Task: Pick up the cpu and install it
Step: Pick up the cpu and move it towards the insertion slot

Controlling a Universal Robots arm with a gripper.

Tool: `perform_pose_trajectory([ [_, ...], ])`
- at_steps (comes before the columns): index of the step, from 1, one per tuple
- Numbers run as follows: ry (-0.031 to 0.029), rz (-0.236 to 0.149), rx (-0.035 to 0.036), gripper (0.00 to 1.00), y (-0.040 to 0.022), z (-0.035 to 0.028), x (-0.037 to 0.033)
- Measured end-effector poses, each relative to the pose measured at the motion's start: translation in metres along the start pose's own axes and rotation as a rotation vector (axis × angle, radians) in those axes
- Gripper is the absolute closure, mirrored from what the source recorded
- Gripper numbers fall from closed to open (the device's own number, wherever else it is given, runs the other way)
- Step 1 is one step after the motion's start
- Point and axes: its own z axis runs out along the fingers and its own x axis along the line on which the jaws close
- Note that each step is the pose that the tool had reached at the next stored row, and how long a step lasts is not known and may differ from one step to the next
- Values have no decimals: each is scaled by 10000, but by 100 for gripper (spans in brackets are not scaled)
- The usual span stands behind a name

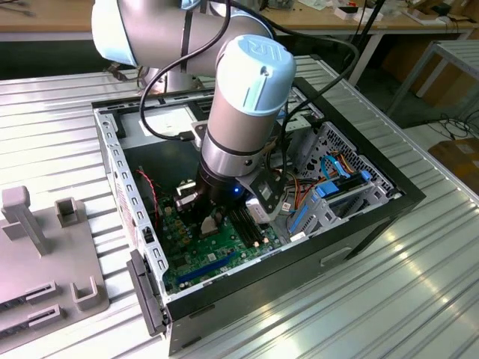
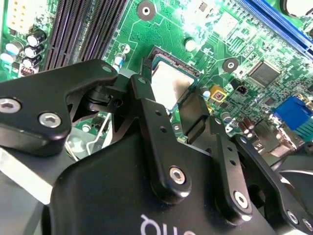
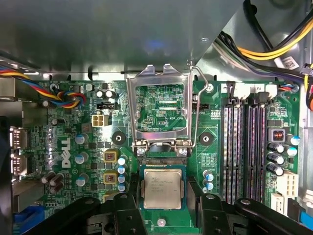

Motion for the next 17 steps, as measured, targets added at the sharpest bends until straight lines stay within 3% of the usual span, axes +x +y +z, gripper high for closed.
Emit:
perform_pose_trajectory([
  [17, 2, -17, 3, 53, 7, 44, 3],
])
